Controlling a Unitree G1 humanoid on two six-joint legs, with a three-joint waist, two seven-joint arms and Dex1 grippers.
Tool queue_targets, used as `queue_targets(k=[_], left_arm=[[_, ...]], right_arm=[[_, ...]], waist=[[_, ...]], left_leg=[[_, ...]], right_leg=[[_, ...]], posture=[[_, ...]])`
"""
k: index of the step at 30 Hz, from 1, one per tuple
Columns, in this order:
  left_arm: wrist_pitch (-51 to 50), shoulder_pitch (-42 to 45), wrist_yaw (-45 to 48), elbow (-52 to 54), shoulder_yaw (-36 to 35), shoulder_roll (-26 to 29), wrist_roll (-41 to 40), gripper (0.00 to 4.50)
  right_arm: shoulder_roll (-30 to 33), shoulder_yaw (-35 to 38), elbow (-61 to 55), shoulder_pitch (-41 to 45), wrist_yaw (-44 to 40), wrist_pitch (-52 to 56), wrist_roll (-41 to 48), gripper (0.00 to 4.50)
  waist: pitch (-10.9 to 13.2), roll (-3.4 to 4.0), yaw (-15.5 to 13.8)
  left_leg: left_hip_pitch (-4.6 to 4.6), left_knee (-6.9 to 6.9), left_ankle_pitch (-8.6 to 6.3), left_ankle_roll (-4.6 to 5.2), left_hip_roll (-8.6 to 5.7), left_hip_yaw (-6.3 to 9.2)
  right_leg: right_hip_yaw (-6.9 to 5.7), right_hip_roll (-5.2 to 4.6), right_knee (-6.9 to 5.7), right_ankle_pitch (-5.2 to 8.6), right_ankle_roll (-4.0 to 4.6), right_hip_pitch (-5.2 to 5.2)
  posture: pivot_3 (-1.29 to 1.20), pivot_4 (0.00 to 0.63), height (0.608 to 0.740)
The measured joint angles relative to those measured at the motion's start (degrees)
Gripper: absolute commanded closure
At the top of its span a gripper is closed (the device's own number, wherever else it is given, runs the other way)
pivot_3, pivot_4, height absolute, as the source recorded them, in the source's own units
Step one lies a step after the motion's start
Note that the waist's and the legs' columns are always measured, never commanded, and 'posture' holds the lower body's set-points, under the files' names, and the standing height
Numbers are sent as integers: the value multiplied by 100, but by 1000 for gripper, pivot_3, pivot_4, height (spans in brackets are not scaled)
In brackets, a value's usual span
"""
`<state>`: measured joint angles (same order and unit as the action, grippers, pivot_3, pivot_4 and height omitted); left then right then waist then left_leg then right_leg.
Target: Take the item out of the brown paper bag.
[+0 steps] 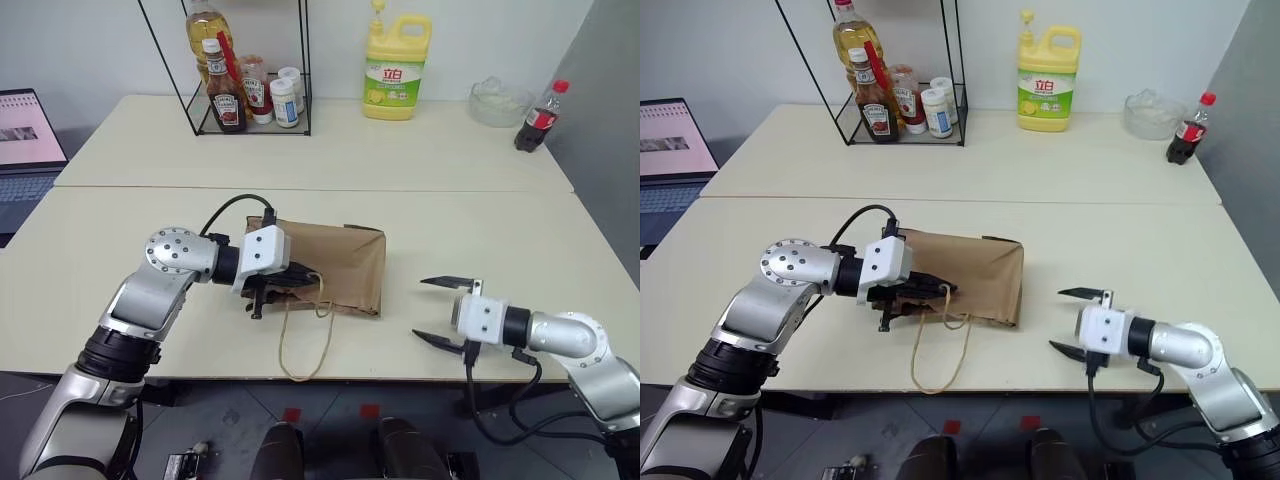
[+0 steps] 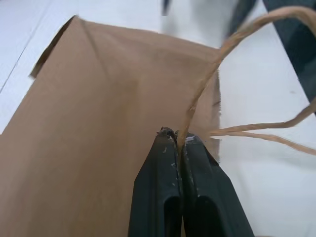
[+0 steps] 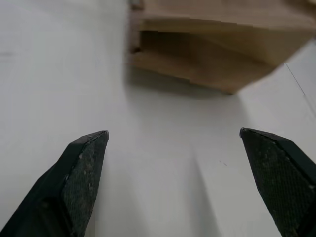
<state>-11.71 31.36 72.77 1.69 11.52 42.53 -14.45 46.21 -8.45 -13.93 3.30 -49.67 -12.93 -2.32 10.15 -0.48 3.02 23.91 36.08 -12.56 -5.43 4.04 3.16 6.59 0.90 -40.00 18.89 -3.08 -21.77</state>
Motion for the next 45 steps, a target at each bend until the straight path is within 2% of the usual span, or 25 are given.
queue_targets(k=[6,12,18,24,32,35,45], left_arm=[[-748,2,-282,92,-87,-112,-180,4467],[-1256,54,-502,115,-107,-281,-331,4467],[-1456,76,-592,138,-144,-331,-356,4467],[-1554,75,-638,243,-177,-377,-356,4467],[-1599,74,-714,284,-181,-415,-357,4467],[-1634,70,-729,350,-182,-416,-357,4500],[-1664,26,-839,460,-198,-418,-363,4500]], right_arm=[[-123,-374,1075,317,932,-2889,-1520,0],[-507,-589,1858,893,2072,-4440,-2862,0],[-960,-766,2142,1309,2944,-4866,-3948,0],[-1550,-1256,2453,1923,3783,-4663,-5076,0],[-1954,-1914,2830,2513,4678,-4229,-5846,0],[-1953,-2097,2926,2613,4808,-4151,-5898,624],[-1862,-2395,3017,2676,4972,-4107,-5714,4155]], waist=[[0,-1,2],[-1,-2,1],[-1,-3,6],[-11,-19,28],[-19,-33,31],[-22,-38,31],[-32,-54,31]], left_leg=[[-12,3,1,-1,0,0],[-14,4,2,-3,0,0],[-24,3,4,-6,0,2],[-56,-2,3,-5,1,1],[-75,-3,1,-3,1,-3],[-77,-3,1,-2,1,-3],[-89,-10,1,-2,1,-5]], right_leg=[[0,0,-1,0,0,11],[0,-2,-3,-1,1,15],[0,-2,-5,-1,1,23],[3,0,-8,0,3,47],[8,0,-11,0,4,62],[10,0,-11,1,4,64],[12,0,-10,1,5,72]], posture=[[0,150,740],[0,150,740],[0,150,740],[0,150,740],[0,150,740],[0,150,740],[0,150,740]])
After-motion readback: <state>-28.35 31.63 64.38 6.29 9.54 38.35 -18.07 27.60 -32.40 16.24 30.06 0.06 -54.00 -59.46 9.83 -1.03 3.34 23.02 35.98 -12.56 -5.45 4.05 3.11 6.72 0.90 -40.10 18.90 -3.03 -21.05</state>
